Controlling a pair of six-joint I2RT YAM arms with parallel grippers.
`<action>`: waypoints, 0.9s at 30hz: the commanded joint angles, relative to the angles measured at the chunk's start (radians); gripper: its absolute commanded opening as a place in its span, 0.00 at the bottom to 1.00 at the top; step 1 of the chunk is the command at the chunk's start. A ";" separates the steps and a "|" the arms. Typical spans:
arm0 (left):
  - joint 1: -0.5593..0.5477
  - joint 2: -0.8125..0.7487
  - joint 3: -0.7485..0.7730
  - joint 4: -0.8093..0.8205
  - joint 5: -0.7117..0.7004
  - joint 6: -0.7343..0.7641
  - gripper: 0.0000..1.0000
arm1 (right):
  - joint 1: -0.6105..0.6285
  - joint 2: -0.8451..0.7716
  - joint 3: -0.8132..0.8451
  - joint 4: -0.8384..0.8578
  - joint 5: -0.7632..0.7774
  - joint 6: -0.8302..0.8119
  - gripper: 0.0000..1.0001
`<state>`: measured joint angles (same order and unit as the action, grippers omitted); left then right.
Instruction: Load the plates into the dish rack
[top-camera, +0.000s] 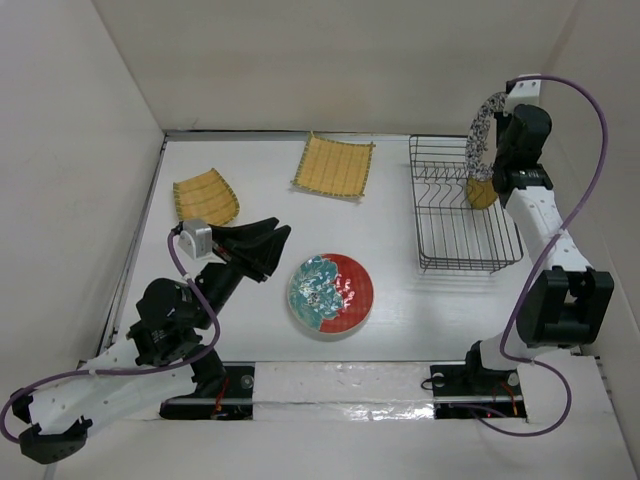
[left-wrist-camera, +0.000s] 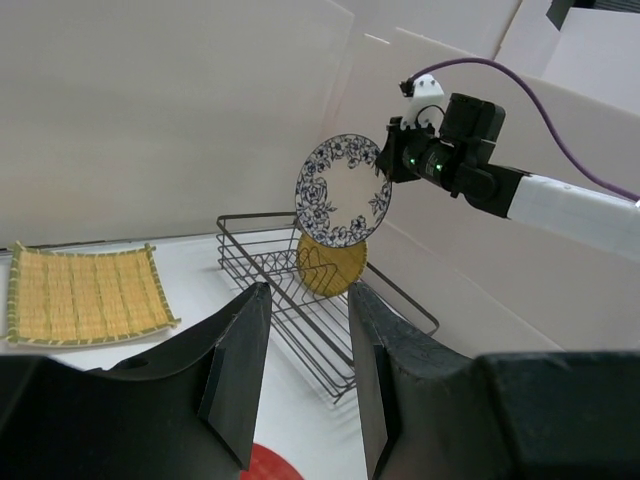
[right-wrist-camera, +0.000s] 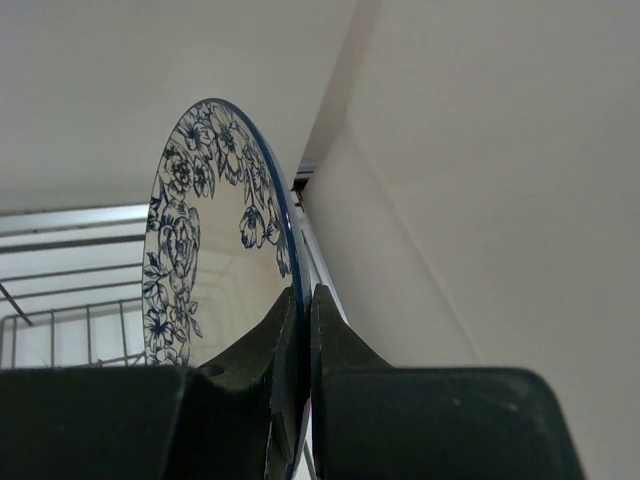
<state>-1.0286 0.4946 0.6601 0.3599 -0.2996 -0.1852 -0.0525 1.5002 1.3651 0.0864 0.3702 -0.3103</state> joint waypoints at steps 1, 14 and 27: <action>-0.005 -0.010 -0.013 0.059 -0.015 0.013 0.34 | 0.025 0.005 0.098 0.210 0.021 -0.107 0.00; -0.005 -0.004 -0.020 0.067 -0.026 0.020 0.34 | 0.023 0.037 0.117 0.216 0.049 -0.207 0.00; -0.005 0.001 -0.022 0.067 -0.012 0.015 0.34 | 0.014 0.020 0.006 0.257 0.062 -0.213 0.00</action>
<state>-1.0286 0.4900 0.6453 0.3706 -0.3214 -0.1799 -0.0311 1.5909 1.3643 0.1303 0.4046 -0.5060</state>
